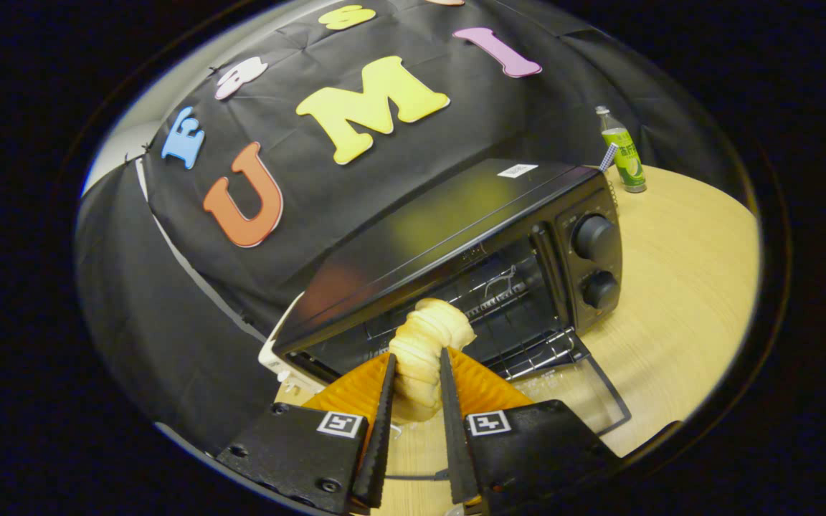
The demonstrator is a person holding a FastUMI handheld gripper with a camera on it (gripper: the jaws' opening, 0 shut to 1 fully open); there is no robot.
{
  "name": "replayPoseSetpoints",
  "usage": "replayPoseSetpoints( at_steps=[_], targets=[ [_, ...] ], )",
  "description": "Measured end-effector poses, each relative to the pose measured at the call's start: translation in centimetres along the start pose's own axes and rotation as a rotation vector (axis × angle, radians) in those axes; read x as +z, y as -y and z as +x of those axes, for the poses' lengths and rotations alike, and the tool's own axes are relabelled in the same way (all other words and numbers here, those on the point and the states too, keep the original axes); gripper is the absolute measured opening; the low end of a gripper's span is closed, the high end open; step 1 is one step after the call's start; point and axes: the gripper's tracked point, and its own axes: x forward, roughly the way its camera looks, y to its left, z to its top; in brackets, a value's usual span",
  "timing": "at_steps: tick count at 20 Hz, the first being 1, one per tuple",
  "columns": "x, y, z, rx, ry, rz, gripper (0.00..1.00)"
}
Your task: Open the toaster oven, put the food inside, and close the toaster oven door.
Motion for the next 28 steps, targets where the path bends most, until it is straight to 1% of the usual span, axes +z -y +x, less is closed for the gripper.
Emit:
replayPoseSetpoints(
  at_steps=[3, 7, 9, 10, 12, 14, 17, 18, 21, 26, 28],
  targets=[
    [0.8, 0.3, 3.6, -0.004, 0.007, 0.005, 0.40],
    [0.5, 0.9, 6.7, -0.035, -0.007, -0.020, 0.40],
    [0.5, 1.3, 7.7, -0.057, -0.004, -0.055, 0.41],
    [0.4, 1.4, 8.2, -0.064, -0.004, -0.068, 0.51],
    [0.1, 1.2, 8.6, -0.056, -0.012, -0.074, 0.59],
    [0.0, 1.2, 8.4, -0.067, -0.015, -0.089, 0.72],
    [0.6, 0.9, 6.1, -0.085, 0.007, -0.124, 0.90],
    [0.9, 0.5, 4.9, -0.081, 0.010, -0.147, 0.99],
    [0.6, -0.1, 0.7, -0.058, 0.004, -0.204, 1.00],
    [-0.2, -0.6, -8.3, -0.024, 0.037, -0.275, 0.99],
    [-0.6, 0.0, -11.3, -0.041, 0.063, -0.328, 0.99]
  ],
)
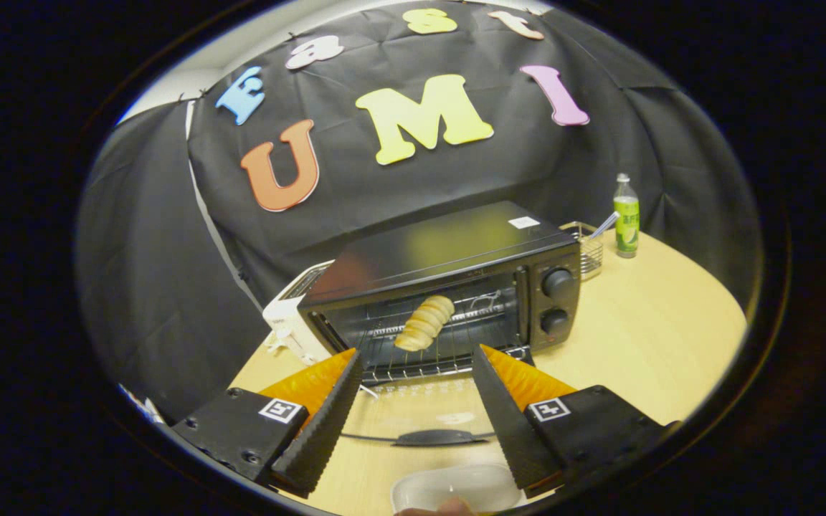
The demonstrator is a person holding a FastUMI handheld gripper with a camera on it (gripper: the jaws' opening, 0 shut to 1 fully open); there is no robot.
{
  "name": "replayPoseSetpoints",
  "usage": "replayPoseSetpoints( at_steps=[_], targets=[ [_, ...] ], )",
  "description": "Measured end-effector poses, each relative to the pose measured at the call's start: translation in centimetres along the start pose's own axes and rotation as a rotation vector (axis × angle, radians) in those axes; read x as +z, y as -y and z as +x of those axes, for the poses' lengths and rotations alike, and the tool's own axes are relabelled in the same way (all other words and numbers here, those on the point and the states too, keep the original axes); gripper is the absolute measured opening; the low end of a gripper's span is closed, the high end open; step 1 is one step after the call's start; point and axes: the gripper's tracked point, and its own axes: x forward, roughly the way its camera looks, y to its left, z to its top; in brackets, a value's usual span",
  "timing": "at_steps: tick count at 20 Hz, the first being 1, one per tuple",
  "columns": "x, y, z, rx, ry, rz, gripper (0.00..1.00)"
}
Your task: Open the toaster oven, put the food inside, and close the toaster oven door.
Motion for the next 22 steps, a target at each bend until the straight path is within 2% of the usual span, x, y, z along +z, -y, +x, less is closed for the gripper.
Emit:
replayPoseSetpoints(
  at_steps=[3, 7, 11, 15, 19, 22],
  targets=[
    [-1.2, 0.1, -2.9, -0.013, 0.037, -0.050, 1.00],
    [-5.4, 0.2, -4.7, -0.035, -0.009, -0.105, 1.00],
    [-10.2, 1.0, -3.0, -0.065, -0.111, -0.142, 1.00],
    [-13.5, 2.0, -1.0, -0.102, -0.208, -0.116, 1.00],
    [-15.1, 2.1, 0.3, -0.109, -0.281, -0.111, 1.00],
    [-15.5, 2.2, 1.2, -0.119, -0.324, -0.156, 1.00]
  ],
)
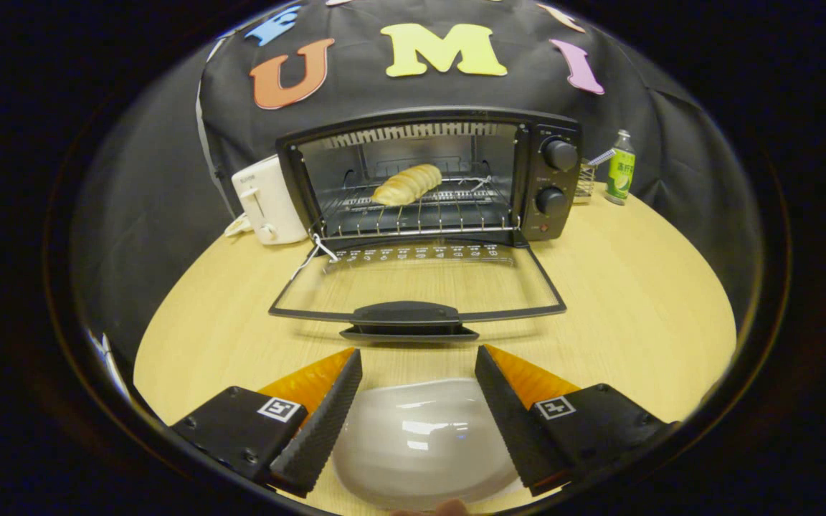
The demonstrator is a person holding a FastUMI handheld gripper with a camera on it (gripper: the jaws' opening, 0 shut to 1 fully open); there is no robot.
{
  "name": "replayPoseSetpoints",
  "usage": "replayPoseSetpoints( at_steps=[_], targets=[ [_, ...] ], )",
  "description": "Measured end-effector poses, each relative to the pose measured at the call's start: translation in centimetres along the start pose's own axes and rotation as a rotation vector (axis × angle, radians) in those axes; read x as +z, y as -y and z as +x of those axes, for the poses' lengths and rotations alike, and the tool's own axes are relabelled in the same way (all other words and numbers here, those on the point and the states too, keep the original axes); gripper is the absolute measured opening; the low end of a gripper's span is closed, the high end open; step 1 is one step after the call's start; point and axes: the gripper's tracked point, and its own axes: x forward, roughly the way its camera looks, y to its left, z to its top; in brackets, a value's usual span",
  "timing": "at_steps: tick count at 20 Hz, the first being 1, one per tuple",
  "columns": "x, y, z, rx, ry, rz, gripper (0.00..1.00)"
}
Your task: Open the toaster oven, put the food inside, and close the toaster oven door.
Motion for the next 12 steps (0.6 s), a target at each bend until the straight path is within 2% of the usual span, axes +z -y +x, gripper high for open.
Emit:
replayPoseSetpoints(
  at_steps=[4, 7, 12],
  targets=[
    [-0.1, -0.3, 1.6, -0.018, -0.053, 0.005, 1.00],
    [0.0, 0.0, 1.6, -0.064, -0.071, -0.025, 1.00],
    [1.6, -0.5, -0.1, -0.088, 0.020, -0.042, 1.00]
  ],
)
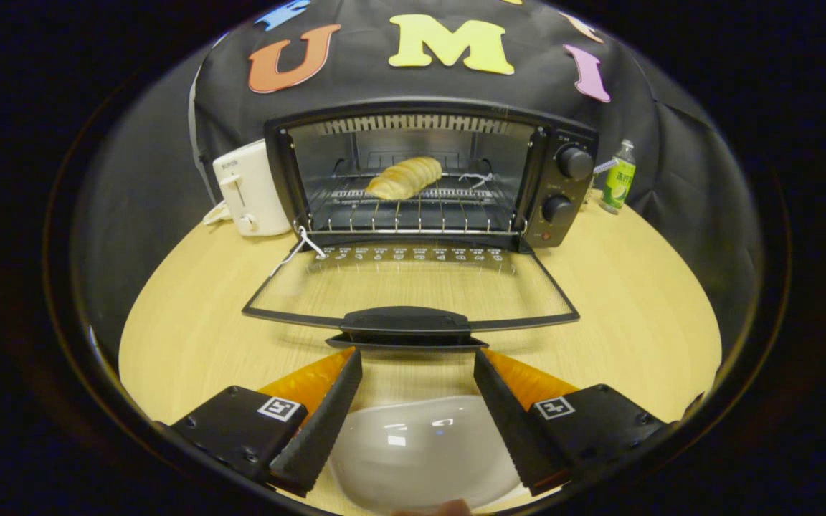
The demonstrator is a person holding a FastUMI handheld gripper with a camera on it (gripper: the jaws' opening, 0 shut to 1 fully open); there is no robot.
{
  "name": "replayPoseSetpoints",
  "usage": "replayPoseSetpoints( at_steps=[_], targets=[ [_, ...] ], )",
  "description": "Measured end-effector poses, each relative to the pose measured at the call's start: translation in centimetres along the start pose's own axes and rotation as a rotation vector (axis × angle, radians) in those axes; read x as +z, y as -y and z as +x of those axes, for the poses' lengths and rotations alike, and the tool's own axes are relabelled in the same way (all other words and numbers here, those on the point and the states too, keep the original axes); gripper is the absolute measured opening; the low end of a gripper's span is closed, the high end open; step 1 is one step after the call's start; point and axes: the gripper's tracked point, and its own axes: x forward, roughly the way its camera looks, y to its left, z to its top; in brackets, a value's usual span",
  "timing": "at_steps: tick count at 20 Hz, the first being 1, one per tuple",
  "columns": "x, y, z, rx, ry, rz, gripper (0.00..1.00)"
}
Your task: Open the toaster oven, put the food inside, and close the toaster oven door.
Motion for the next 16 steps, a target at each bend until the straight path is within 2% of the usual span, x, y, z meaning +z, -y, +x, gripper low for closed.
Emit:
replayPoseSetpoints(
  at_steps=[3, 11, 16],
  targets=[
    [2.1, -0.2, -1.9, 0.013, 0.088, -0.002, 1.00],
    [9.9, -0.3, -3.1, 0.037, 0.275, 0.040, 1.00],
    [13.0, 1.9, -5.7, 0.016, 0.352, 0.108, 1.00]
  ],
)
